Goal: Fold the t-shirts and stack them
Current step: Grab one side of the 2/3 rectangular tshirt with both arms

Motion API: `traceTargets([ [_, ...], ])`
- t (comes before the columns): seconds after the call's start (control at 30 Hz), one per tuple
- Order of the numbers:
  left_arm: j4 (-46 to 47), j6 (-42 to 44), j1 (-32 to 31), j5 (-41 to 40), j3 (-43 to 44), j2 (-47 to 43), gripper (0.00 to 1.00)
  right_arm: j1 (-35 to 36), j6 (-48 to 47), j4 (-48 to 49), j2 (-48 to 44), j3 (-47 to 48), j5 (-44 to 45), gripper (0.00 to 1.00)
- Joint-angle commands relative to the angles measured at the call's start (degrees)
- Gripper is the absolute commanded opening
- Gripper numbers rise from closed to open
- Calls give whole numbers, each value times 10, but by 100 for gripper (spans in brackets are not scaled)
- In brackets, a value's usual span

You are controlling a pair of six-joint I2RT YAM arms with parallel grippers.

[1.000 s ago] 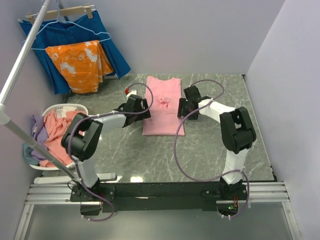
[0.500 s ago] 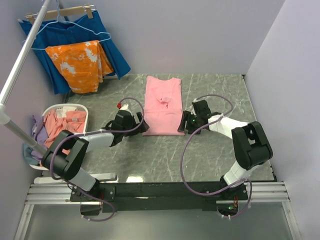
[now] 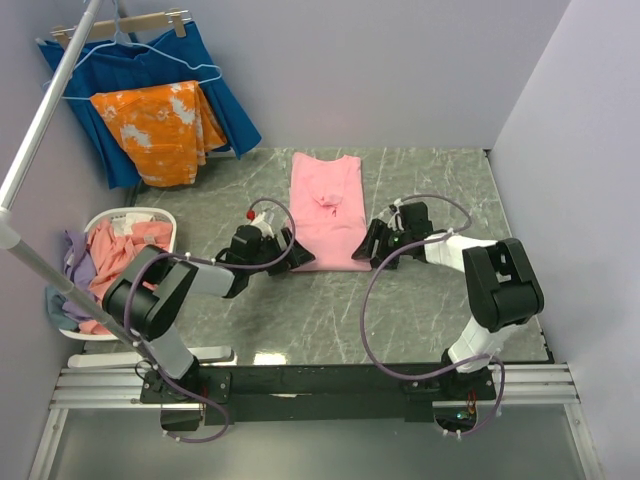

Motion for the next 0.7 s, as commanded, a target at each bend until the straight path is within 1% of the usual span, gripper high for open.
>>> traceTargets([
  [0.0, -1, -24, -2, 44, -27, 36, 86, 2, 4, -12, 45, -4, -31, 68],
  [0.03, 0, -24, -2, 45, -28, 39, 85, 3, 6, -12, 47, -4, -32, 66],
  [0.13, -9, -26, -2, 39, -31, 45, 76, 3, 4, -16, 51, -6, -22, 54],
  [0.17, -12, -25, -2, 36, -32, 43, 65, 3, 4, -13, 45, -11, -21, 43],
  [0.23, -26, -21, -1, 32, -34, 38, 48, 3, 3, -7, 39, -22, -20, 31],
  [0.27, -32, -20, -2, 27, -37, 30, 32, 3, 3, -5, 28, -26, -19, 17],
  [0.33, -56, -12, -2, 15, -44, 17, 15, 3, 0, -2, 15, -42, -15, 8],
  [0.37, -66, -9, -3, 11, -46, 3, 4, 3, -1, -3, 2, -47, -14, 2],
  [0.4, -73, -3, -3, 5, -53, -4, 1, 2, -2, -7, -6, -58, -13, 1],
  [0.5, -101, 1, -7, -3, -79, -46, 1, 4, -7, -19, -42, -89, -13, 0],
  [0.6, -140, -2, -25, -22, -110, -104, 1, 13, -10, -33, -97, -132, -11, 0],
  [0.67, -161, -9, -54, -40, -126, -151, 1, 20, -10, -42, -139, -164, -11, 0],
])
